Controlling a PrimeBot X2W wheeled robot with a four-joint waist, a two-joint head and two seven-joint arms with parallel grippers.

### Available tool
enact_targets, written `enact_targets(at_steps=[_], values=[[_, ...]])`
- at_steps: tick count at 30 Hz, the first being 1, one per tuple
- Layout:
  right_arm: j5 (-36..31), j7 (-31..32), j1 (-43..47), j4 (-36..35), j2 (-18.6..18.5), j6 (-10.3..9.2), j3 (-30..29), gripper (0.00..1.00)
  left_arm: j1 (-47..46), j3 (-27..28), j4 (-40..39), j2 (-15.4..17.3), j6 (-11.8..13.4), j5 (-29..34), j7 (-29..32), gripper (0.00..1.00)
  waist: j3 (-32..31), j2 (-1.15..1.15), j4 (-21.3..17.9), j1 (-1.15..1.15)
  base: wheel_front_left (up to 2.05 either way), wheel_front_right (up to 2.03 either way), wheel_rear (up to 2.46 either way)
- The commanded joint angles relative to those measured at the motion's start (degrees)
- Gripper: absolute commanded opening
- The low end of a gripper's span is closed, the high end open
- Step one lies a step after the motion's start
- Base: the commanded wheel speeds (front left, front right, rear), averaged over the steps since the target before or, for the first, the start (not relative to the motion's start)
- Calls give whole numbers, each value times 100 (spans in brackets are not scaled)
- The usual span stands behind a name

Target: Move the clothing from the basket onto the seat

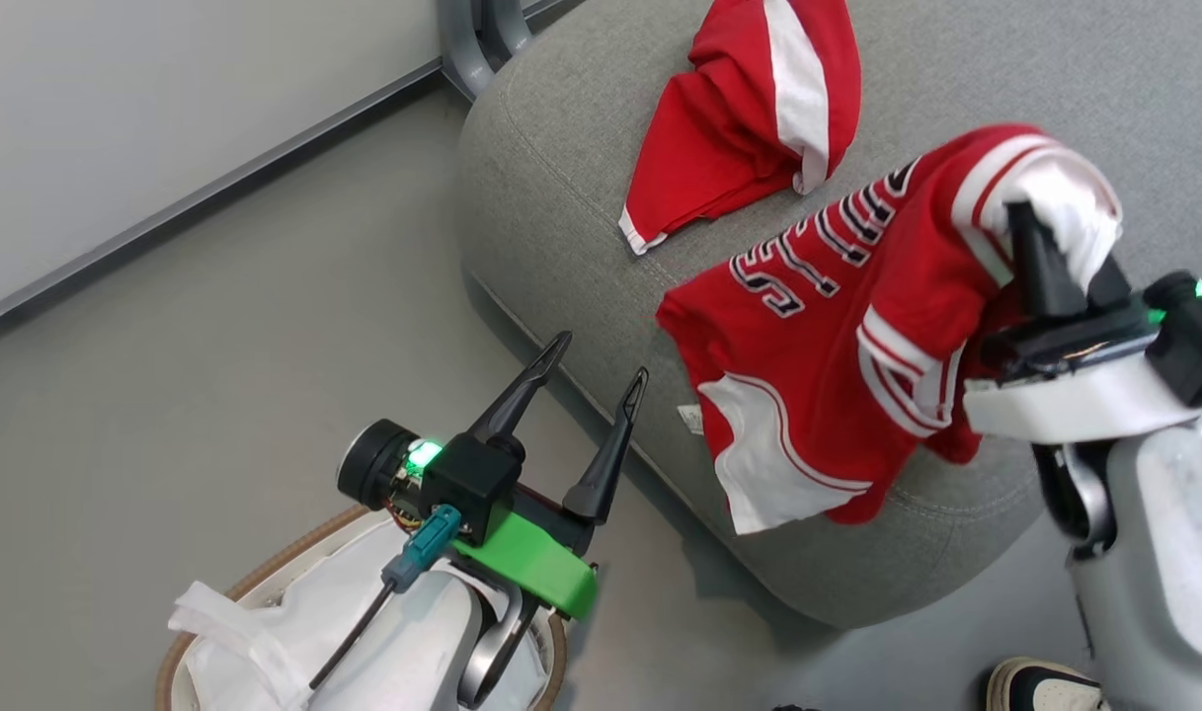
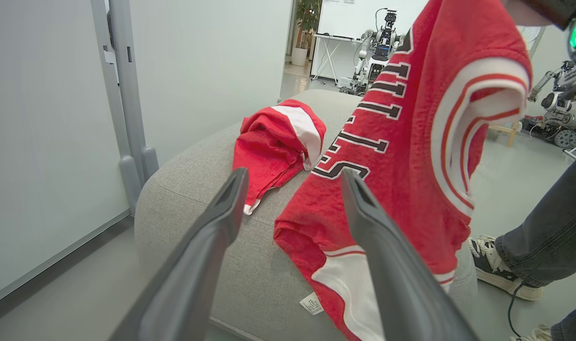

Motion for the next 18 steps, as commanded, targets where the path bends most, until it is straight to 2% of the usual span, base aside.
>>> enact_targets(at_steps=[1,7,10,18], values=[[-79,-1,-280,31,-163,-8,43,0,-94,22,-55,83,-17,-5,-4,100,145,0,-1,0,0,0,0],[-200,0,-1695,418,-995,-8,264,0,-157,190,-260,222,-17,114,-4,100,601,0,-1,0,0,0,0],[-230,-1,-2456,664,-1281,-8,308,0,-163,259,-290,329,-17,191,-4,100,843,0,-4,0,0,0,0],[-566,0,-3981,1503,-1978,-8,-133,0,-346,223,-332,485,-17,289,-3,100,1418,0,380,0,0,0,0]])
